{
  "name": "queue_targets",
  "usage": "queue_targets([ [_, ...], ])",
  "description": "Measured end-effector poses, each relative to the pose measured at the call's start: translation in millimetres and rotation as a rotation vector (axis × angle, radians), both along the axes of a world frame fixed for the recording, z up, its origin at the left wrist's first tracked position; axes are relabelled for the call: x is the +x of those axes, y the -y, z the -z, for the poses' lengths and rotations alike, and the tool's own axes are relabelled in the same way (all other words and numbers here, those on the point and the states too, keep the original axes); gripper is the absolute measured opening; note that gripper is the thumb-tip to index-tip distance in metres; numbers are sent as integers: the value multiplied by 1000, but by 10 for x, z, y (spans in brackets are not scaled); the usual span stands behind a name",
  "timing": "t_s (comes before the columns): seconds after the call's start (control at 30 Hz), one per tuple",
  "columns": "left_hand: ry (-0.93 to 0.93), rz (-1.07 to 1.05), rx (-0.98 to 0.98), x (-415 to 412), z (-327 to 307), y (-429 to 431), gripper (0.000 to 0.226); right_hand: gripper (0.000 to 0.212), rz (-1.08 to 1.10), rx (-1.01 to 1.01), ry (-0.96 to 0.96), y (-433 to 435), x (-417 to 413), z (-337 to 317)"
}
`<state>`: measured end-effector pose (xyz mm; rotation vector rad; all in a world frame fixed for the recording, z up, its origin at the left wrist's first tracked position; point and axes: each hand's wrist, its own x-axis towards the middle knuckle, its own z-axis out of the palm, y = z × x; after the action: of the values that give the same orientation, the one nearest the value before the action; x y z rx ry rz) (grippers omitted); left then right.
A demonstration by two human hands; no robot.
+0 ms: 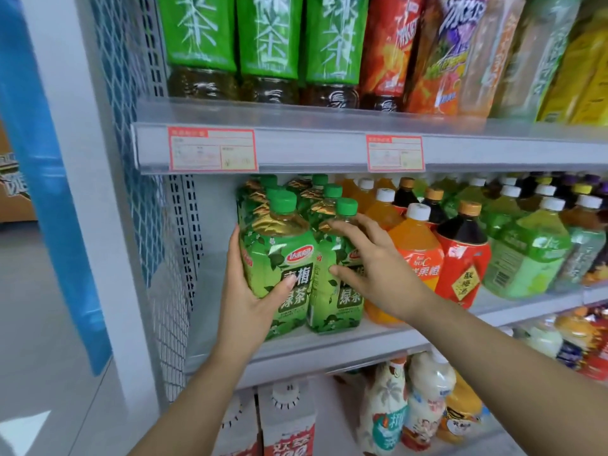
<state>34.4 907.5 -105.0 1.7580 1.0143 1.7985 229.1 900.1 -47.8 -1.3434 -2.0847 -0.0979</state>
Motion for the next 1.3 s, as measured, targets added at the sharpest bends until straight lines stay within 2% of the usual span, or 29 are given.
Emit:
queue_targets([
  [0.23, -192, -82, -177, -110, 110, -100, 96, 65, 13, -24, 9, 23, -4, -5],
  [0.3, -197, -146, -168, -82, 103, -26, 96, 67, 21, -36, 26, 42, -3, -7],
  [0.37, -163, -220, -61, -11, 113, 103, 82, 68, 8, -32, 59, 103, 34, -7],
  [0.43, -160, -264, 154, 141, 110, 252, 65, 64, -9, -6, 76, 218, 143, -2],
  [0.5, -222, -257, 392, 372, 85, 391, 45, 50, 2, 39, 119, 396, 351, 13],
  [0.57, -299, -163, 520, 652, 66, 489, 31, 34, 40, 37, 177, 623, 639, 27],
  [0.67, -322, 75, 523, 1147, 117, 604, 20, 20, 180, -119, 224, 1062, 1147, 32],
  [0.8, -351, 331, 423, 1856, 273, 786, 16, 18, 460, -313, 269, 1706, 1875, 77],
  [0.97, -335, 588, 357, 2724, 476, 1095, 21, 30, 860, -656, 240, 2560, 2645, 163],
  [1.1, -403, 770, 234, 3239, 712, 1332, 27, 44, 1058, -918, 245, 3144, 2998, 335],
  [1.23, -495, 823, 175, 3432, 915, 1443, 23, 58, 1145, -1165, 186, 3441, 3121, 599],
  [1.3, -563, 775, 202, 3457, 963, 1452, 23, 61, 1163, -1265, 50, 3496, 3140, 742],
])
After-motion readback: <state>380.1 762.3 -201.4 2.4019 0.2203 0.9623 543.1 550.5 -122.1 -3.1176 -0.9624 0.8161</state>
